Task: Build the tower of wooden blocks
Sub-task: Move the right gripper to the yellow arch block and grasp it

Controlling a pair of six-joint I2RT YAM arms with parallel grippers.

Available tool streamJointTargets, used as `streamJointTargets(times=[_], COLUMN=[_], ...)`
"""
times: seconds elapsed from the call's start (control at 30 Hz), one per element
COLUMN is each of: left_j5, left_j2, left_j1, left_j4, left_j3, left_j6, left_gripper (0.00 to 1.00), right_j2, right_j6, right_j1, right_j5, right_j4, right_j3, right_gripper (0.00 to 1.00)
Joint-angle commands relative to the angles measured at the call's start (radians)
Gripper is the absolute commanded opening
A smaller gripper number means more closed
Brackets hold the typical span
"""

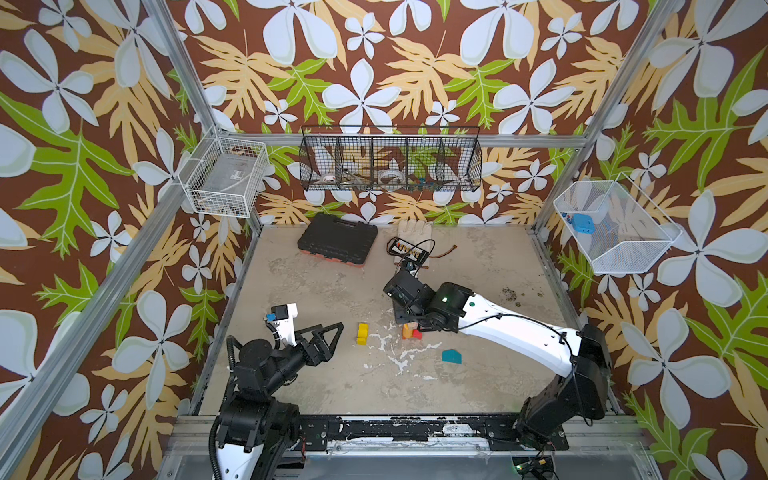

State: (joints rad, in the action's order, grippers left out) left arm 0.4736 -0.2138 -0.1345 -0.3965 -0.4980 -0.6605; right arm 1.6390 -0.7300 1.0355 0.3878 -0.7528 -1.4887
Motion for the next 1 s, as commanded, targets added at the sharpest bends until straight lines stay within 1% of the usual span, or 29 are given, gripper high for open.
streamJointTargets(times=[0.0, 0.07, 0.1, 0.17, 0.2, 0.33, 0.43, 0.53, 0.6, 0.7, 0.9, 0.97], left_j5=[-0.175, -0.236, -0.278, -0.303, -0.302, -0.273, -0.26, -0.252, -0.241, -0.245, -0.242, -0.24], left_j2=[0.024, 0.067, 0.087, 0.097, 0.085, 0.06, 0.098, 0.122, 0.133, 0.147, 0.154, 0.157], left_j1=[0.0, 0.0, -0.001, 0.0, 0.0, -0.001, 0.0, -0.001, 0.0, -0.001, 0.0, 0.0], left_j4=[-0.044, -0.058, -0.076, -0.095, -0.112, -0.151, -0.151, -0.15, -0.149, -0.153, -0.153, -0.151], left_j3=[-0.059, -0.087, -0.1, -0.13, -0.156, -0.209, -0.211, -0.208, -0.209, -0.214, -0.211, -0.209], left_j6=[0.065, 0.097, 0.092, 0.121, 0.138, 0.182, 0.191, 0.194, 0.199, 0.201, 0.201, 0.199], left_gripper=[1.0, 1.0, 1.0, 1.0, 1.0, 1.0, 1.0, 1.0, 1.0, 1.0, 1.0, 1.0], right_j2=[0.018, 0.056, 0.077, 0.131, 0.162, 0.249, 0.242, 0.219, 0.236, 0.298, 0.456, 0.497], right_j6=[0.044, 0.041, 0.042, 0.041, 0.039, 0.029, 0.03, 0.04, 0.034, 0.026, 0.008, -0.002], right_j1=[0.059, 0.086, 0.098, 0.107, 0.108, 0.11, 0.111, 0.11, 0.112, 0.11, 0.108, 0.106], right_j5=[0.036, 0.018, 0.002, -0.03, -0.041, -0.049, -0.046, -0.045, -0.038, -0.062, -0.049, -0.054], right_j4=[0.056, 0.073, 0.093, 0.119, 0.125, 0.118, 0.126, 0.142, 0.131, 0.142, 0.09, 0.087], right_j3=[-0.022, -0.034, -0.035, -0.045, -0.056, -0.096, -0.09, -0.082, -0.095, -0.108, -0.236, -0.262], right_gripper=[0.54, 0.56, 0.58, 0.63, 0.65, 0.65, 0.65, 0.7, 0.73, 0.76, 0.82, 0.82])
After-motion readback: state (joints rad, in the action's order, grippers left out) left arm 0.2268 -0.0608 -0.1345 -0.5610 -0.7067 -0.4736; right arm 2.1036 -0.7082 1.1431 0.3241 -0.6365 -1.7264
